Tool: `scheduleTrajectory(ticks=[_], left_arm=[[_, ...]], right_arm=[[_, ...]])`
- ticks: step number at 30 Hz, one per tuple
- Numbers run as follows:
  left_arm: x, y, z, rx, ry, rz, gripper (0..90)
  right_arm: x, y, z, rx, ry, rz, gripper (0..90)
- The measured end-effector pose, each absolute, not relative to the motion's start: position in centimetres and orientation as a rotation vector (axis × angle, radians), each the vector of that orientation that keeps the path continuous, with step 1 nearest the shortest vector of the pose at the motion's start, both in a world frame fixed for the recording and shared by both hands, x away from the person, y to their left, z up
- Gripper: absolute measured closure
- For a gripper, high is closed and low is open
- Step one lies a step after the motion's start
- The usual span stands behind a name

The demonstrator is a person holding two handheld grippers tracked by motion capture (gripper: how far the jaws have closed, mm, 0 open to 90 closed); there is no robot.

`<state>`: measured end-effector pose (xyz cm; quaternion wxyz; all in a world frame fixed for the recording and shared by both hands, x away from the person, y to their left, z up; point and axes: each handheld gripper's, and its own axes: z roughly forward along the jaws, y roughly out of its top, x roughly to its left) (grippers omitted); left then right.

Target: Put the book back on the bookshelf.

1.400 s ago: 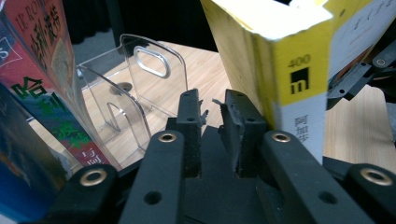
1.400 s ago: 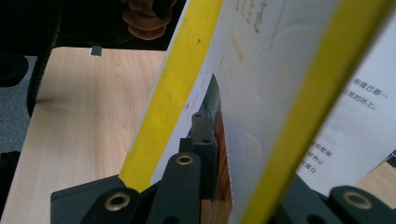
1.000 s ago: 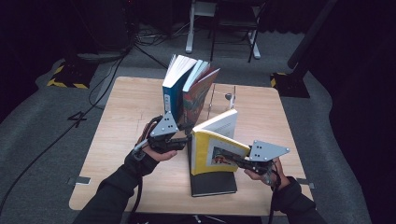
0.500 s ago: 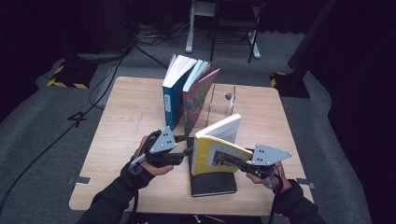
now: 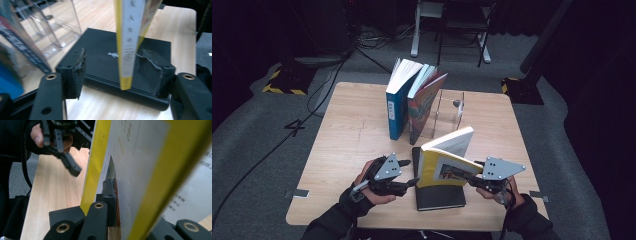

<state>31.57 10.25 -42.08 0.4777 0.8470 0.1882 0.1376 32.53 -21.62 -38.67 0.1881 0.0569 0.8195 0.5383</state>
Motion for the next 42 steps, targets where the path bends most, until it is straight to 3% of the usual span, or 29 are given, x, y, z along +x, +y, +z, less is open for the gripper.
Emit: scheduleTrajectory(ticks=[10, 17, 30, 42], left_arm=[[32.1, 7.9, -42.8, 2.033, 0.433, 0.289, 38.9], [32.6, 6.8, -41.8, 1.985, 0.396, 0.274, 51.2], [33.0, 5.7, -38.8, 1.911, 0.336, 0.313, 61.5], [33.2, 4.3, -36.0, 1.889, 0.340, 0.354, 59.9]], right_arm=[[32.1, -22.1, -38.9, 0.178, 2.300, 1.501, 80.1], [32.0, -23.4, -38.7, 0.229, 2.266, 1.486, 73.5], [32.3, -25.0, -38.8, 0.330, 2.224, 1.484, 63.7], [32.2, -25.2, -39.1, 0.363, 2.227, 1.476, 59.5]])
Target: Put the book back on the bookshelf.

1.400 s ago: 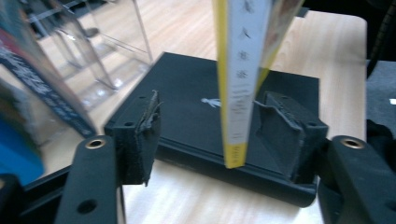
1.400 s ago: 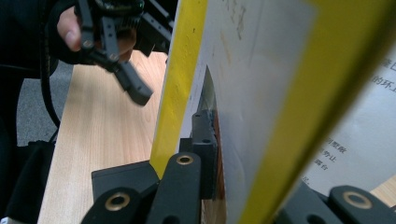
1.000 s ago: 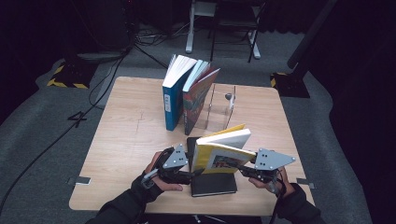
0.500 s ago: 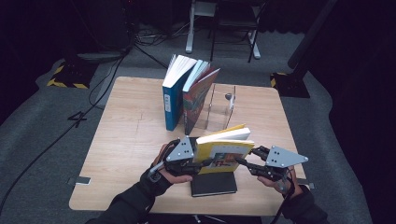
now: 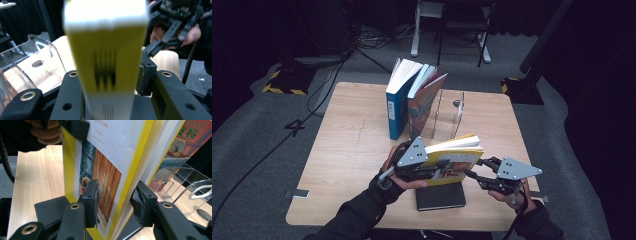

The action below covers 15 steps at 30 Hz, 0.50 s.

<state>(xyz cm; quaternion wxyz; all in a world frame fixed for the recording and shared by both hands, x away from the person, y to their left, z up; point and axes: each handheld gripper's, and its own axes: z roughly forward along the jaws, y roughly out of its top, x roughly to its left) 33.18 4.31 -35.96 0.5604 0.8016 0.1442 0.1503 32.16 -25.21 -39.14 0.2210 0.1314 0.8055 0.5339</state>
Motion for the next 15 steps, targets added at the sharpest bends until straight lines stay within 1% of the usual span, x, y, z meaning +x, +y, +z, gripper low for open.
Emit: scheduleTrajectory(ticks=[5, 9, 12, 15], left_arm=[[33.4, 3.6, -34.8, 1.898, 0.338, 0.367, 59.0], [33.6, 3.3, -34.4, 1.911, 0.346, 0.369, 60.3], [33.7, 3.2, -34.2, 1.923, 0.347, 0.370, 64.4], [33.8, 3.3, -34.2, 1.929, 0.343, 0.371, 68.8]], right_arm=[[32.1, -25.5, -39.1, 0.371, 2.227, 1.479, 58.1], [32.1, -25.7, -39.2, 0.378, 2.229, 1.476, 54.9], [32.2, -25.8, -39.3, 0.380, 2.232, 1.470, 52.7], [32.2, -25.7, -39.4, 0.391, 2.239, 1.458, 46.4]])
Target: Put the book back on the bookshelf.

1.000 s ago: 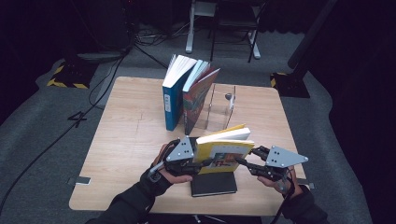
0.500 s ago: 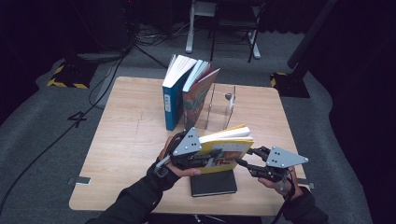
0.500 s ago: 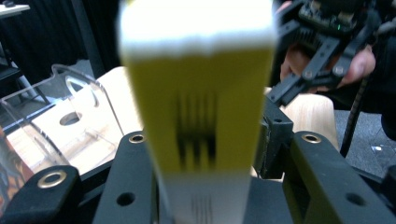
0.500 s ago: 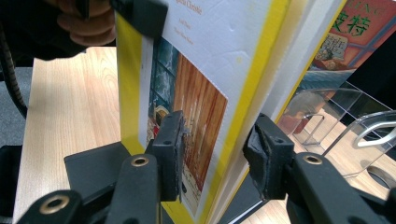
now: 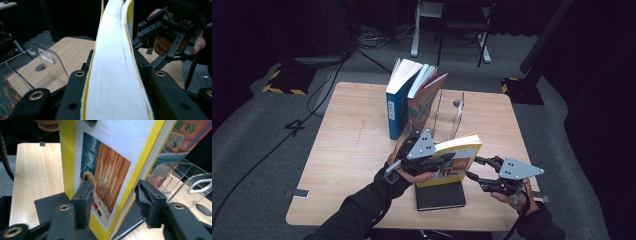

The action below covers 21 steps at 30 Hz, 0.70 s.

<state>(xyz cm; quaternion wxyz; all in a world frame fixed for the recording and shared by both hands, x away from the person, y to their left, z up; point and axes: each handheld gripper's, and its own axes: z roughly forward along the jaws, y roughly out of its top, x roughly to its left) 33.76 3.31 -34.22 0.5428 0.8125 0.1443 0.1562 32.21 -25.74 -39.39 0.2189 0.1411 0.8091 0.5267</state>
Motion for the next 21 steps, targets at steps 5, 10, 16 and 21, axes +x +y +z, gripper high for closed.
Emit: scheduleTrajectory(ticks=[5, 10, 16, 21], left_arm=[[33.9, 3.4, -34.2, 1.930, 0.338, 0.349, 73.0], [33.7, 3.3, -34.1, 1.940, 0.331, 0.350, 74.3], [33.7, 3.2, -34.1, 1.942, 0.339, 0.359, 74.6], [33.7, 3.2, -34.0, 1.950, 0.359, 0.382, 74.5]], right_arm=[[32.3, -26.0, -39.8, 0.405, 2.269, 1.423, 41.1], [32.8, -26.7, -40.8, 0.435, 2.311, 1.351, 38.9], [33.8, -27.6, -42.3, 0.480, 2.361, 1.256, 37.7], [35.0, -28.4, -43.2, 0.583, 2.399, 1.283, 36.1]])
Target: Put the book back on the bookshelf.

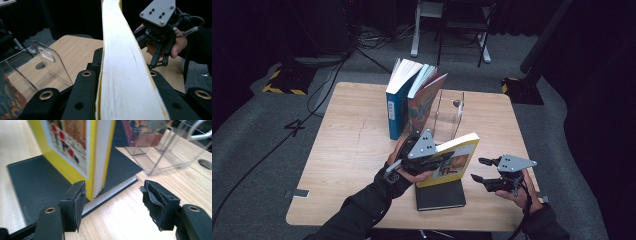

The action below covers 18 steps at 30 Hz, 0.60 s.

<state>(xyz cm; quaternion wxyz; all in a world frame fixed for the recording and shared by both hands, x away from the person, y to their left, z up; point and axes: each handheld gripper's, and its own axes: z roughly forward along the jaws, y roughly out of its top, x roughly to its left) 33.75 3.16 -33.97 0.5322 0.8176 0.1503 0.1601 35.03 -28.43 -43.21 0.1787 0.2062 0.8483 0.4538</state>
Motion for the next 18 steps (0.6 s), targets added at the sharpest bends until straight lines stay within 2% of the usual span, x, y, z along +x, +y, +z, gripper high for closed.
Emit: scheduleTrajectory(ticks=[6, 18], left_arm=[[34.0, 3.1, -33.9, 1.949, 0.375, 0.387, 74.5], [34.6, 3.2, -33.9, 1.931, 0.385, 0.401, 74.7]], right_arm=[[35.4, -29.0, -43.6, 0.624, 2.392, 1.300, 35.1], [36.3, -29.6, -46.9, 0.706, 2.445, 1.118, 32.6]])
